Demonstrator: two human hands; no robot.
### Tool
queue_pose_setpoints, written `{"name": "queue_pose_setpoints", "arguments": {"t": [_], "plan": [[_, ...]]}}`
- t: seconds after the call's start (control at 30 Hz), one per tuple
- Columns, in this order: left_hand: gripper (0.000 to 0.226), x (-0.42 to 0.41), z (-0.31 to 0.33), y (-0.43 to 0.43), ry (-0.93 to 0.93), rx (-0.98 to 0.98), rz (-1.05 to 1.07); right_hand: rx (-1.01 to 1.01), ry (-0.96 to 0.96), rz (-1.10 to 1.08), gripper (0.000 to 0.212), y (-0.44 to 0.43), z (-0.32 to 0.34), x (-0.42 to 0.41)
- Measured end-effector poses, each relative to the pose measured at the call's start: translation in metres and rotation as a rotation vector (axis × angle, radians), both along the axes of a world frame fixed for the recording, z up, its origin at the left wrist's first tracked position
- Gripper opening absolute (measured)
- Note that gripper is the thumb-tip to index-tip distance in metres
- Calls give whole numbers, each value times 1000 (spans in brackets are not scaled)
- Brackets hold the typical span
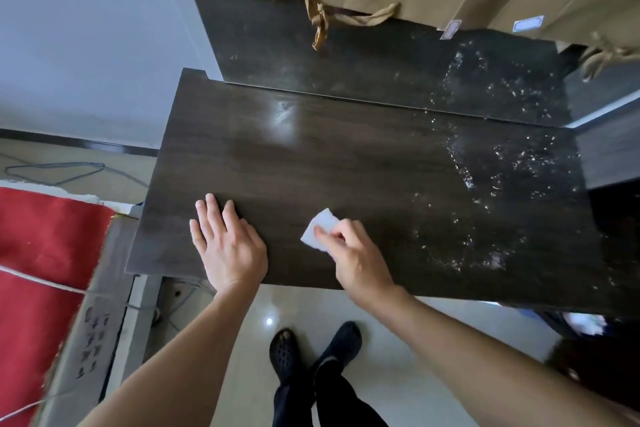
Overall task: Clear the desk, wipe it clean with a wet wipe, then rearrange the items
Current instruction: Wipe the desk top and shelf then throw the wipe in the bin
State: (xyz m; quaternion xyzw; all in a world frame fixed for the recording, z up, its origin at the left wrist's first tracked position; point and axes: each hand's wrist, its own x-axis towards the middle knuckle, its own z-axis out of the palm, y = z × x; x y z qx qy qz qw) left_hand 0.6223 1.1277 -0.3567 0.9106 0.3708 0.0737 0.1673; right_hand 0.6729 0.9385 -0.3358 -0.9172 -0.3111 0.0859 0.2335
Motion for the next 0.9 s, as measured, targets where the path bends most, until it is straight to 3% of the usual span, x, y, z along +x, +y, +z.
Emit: {"name": "queue_pose_setpoints", "arguments": {"t": [0.07, 0.17, 0.2, 0.33, 0.43, 0.57, 0.67, 0.8, 0.9], "plan": [[44, -1, 1, -1, 0, -4, -15, -8, 30, 13, 48, -35, 4, -33], [39, -2, 6, -2, 32, -12, -37, -42, 65, -195, 9, -95, 3, -50], [37, -1, 8, -5, 41, -28, -41, -48, 44, -287, 7, -112, 7, -51], [35, 12, 19, -49, -26, -95, -199, -22, -35, -583, 35, -164, 20, -34], [38, 23, 17, -88, -60, -133, -245, 13, -50, -768, 36, -164, 18, -6], [38, 26, 2, -102, -18, -44, -271, 53, -83, -523, 33, -105, 1, -22], [39, 26, 0, -104, 10, -4, -268, 33, 17, -399, 41, -120, -1, -49], [42, 28, -1, -106, 39, 41, -269, 15, -46, -526, 42, -166, 1, -1], [44, 28, 0, -106, 25, 52, -262, 36, -87, -628, 43, -137, -2, 51]]}}
